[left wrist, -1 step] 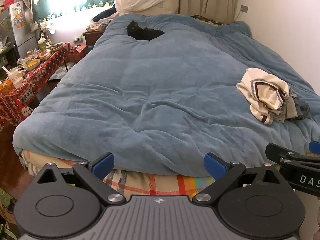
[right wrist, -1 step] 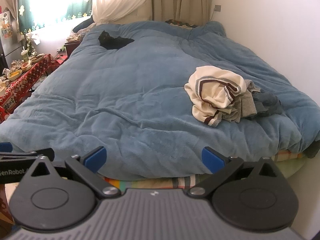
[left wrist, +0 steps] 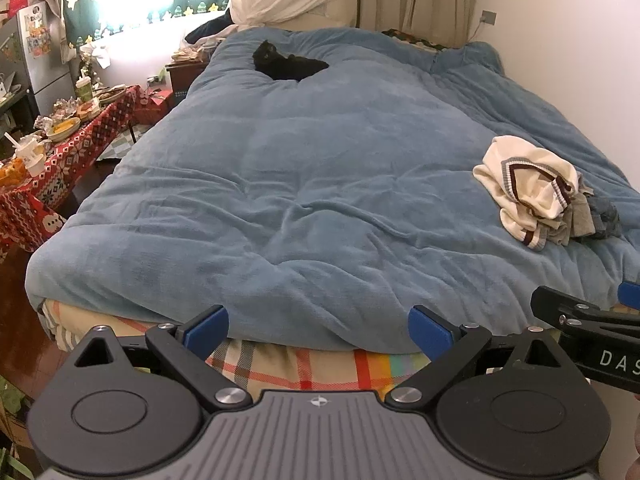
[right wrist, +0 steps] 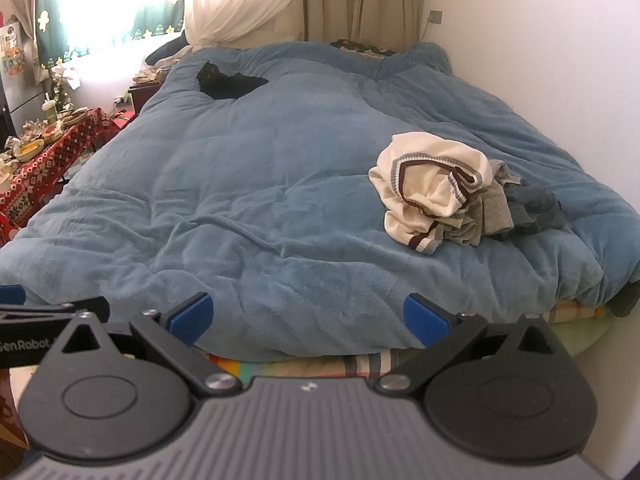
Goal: Fold clothes
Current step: 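Move both tools toward the cream sweater vest on the bed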
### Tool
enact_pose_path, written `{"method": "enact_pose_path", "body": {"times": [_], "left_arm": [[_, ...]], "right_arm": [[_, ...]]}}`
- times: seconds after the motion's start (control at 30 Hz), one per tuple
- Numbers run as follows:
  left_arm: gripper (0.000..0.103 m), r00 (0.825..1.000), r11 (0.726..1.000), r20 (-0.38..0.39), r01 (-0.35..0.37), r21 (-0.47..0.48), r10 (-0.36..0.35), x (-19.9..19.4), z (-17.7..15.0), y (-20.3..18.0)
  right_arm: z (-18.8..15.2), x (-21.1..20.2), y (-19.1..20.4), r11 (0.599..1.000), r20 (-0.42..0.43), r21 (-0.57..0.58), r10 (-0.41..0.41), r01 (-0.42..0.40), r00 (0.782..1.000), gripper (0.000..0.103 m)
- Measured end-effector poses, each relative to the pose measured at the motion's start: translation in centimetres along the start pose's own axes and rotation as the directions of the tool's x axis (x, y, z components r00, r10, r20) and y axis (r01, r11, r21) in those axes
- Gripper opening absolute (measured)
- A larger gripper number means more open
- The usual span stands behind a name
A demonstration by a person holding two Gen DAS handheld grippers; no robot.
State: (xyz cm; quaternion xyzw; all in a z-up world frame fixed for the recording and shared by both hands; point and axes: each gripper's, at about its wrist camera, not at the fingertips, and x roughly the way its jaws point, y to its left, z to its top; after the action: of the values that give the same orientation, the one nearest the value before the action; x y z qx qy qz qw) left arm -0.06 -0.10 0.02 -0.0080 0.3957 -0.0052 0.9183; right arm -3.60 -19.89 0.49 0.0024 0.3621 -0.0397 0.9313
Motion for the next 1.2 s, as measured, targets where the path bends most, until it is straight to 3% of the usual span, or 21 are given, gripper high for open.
{"method": "enact_pose_path", "body": {"times": [1.2], "left_arm": [[0.098, 0.999, 0.999, -0.027, 0.039, 0.024, -0.038, 0.9, -0.5, -1.2]], "right_arm": [[-0.3, 0.8, -0.1, 1.000, -0.021, 0.002, -0.010, 0.010, 1.000, 0.102]]}}
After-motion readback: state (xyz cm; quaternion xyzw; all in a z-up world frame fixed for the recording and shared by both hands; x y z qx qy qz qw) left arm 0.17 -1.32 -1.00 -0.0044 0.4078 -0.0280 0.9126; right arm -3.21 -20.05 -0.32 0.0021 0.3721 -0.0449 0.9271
